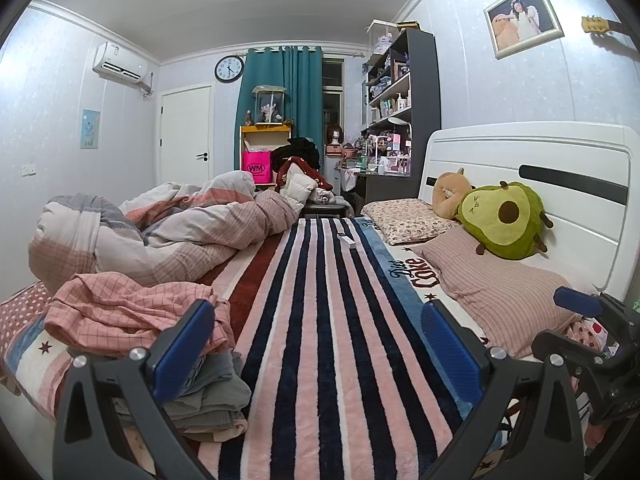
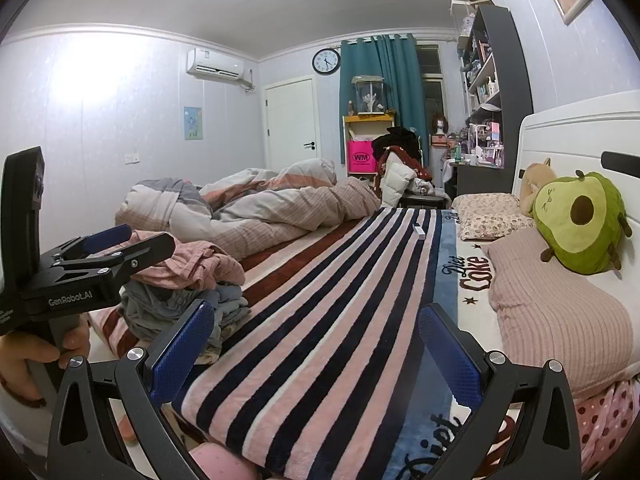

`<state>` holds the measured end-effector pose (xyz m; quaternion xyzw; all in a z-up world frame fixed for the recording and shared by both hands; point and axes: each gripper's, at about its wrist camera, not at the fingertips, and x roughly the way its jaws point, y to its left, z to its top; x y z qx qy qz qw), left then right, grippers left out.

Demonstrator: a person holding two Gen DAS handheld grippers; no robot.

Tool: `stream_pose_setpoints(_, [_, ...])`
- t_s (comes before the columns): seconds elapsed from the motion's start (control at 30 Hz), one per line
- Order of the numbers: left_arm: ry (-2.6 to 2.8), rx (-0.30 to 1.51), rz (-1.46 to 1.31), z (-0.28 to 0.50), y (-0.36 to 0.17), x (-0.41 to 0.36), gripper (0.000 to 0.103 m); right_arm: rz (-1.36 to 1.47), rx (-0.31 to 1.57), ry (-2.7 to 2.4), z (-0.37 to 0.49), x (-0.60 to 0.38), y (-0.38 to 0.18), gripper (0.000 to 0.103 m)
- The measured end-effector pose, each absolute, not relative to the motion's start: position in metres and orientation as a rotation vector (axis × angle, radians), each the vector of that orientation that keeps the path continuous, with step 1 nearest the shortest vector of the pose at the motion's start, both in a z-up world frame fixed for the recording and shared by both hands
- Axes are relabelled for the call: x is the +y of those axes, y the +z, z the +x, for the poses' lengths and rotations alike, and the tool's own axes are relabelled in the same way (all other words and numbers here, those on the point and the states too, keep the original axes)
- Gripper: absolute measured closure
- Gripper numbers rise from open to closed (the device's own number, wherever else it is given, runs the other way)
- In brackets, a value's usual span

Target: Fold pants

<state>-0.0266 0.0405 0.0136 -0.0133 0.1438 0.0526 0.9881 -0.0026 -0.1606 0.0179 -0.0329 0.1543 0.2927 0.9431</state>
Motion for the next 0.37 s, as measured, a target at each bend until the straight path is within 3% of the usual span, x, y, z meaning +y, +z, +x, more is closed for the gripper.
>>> stream_pose_setpoints(0.37, [0.107, 0.294, -0.027, -0.0270, 0.0124, 0.0372, 0.001, -0.060, 0.328, 0.596, -0.0042, -0.1576, 0.0167, 0.001])
